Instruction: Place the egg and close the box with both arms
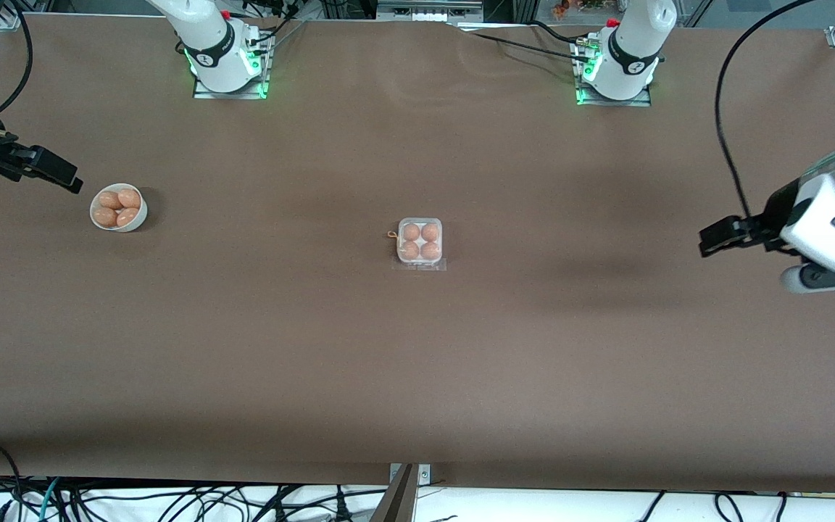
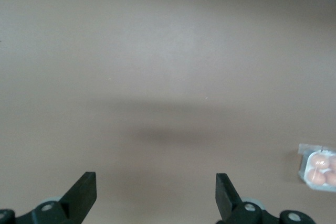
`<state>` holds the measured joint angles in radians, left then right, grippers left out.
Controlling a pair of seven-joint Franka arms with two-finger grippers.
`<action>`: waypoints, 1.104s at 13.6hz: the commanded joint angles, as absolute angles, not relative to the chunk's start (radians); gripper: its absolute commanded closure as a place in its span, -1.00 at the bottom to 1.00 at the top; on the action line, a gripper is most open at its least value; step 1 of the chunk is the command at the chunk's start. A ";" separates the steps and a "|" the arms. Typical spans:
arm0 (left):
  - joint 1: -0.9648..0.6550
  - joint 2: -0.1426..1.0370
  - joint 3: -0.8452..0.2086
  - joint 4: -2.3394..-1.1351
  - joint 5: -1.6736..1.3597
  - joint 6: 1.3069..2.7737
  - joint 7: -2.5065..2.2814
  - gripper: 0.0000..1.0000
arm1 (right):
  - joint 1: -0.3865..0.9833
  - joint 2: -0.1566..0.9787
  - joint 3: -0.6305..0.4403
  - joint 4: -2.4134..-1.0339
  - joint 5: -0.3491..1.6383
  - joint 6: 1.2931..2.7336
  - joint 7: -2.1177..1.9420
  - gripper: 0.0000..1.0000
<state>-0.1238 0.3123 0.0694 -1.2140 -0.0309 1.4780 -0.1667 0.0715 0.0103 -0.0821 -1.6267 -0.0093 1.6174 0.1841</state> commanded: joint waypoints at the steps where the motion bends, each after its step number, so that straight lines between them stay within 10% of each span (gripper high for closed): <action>1: -0.098 0.189 0.058 -1.376 0.000 1.496 -0.097 -1.00 | 0.071 0.018 -0.083 -1.609 0.005 1.612 0.179 -1.00; 15: -0.081 0.015 0.054 -1.635 0.000 1.621 -0.095 -1.00 | 0.069 0.017 -0.083 -1.609 0.005 1.611 0.179 -1.00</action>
